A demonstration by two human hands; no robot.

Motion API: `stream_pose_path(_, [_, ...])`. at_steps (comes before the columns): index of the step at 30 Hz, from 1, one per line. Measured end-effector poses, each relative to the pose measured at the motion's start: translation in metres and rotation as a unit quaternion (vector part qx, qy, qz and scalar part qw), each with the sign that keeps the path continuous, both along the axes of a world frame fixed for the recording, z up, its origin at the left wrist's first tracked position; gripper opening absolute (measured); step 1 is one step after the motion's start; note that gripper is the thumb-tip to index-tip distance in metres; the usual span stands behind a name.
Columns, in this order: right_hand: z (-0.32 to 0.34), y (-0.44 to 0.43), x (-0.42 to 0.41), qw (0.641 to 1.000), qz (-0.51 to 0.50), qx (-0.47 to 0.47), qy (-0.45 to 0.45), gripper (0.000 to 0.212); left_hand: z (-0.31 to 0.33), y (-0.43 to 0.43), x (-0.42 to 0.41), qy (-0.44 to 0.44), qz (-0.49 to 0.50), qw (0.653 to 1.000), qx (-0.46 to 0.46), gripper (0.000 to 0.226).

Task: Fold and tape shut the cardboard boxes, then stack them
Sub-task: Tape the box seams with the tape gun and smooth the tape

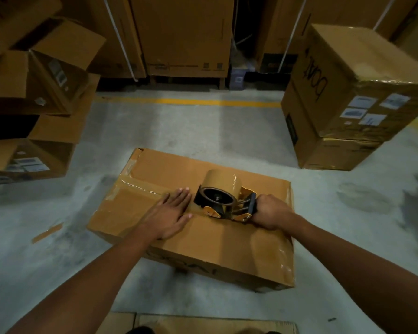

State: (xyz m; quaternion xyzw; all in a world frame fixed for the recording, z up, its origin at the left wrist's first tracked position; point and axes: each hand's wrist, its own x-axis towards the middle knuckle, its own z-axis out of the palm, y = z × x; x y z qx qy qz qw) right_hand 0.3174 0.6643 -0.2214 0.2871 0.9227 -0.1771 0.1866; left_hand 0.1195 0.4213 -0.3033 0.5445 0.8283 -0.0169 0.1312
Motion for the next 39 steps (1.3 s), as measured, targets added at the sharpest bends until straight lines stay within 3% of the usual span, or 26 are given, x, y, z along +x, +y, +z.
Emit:
stream_pose_path(7, [0.008, 0.021, 0.043, 0.999, -0.027, 0.004, -0.021, 0.024, 0.010, 0.013, 0.028, 0.011, 0.029, 0.999, -0.024, 0.073])
stream_pose_path(14, [0.009, 0.020, 0.040, 0.999, -0.022, 0.037, -0.016, 0.028, 0.006, 0.053, 0.078, -0.023, -0.042, 0.999, 0.008, 0.072])
stream_pose_path(19, [0.011, 0.021, 0.040, 0.999, -0.005, 0.052, -0.016, 0.024, 0.005, 0.055, 0.080, -0.005, -0.043, 0.999, 0.017, 0.090])
stream_pose_path(24, [0.009, 0.029, 0.051, 0.998, -0.012, 0.052, -0.025, 0.024, -0.003, 0.055, 0.076, -0.011, -0.037, 0.999, 0.031, 0.074])
stream_pose_path(35, [0.023, 0.065, 0.106, 0.995, -0.051, 0.073, -0.041, 0.017, 0.008, 0.069, 0.104, -0.014, 0.015, 1.000, -0.021, 0.081])
stream_pose_path(39, [0.027, 0.064, 0.104, 0.995, -0.040, 0.078, -0.041, 0.019, 0.010, 0.093, 0.140, -0.010, -0.066, 0.998, -0.005, 0.079])
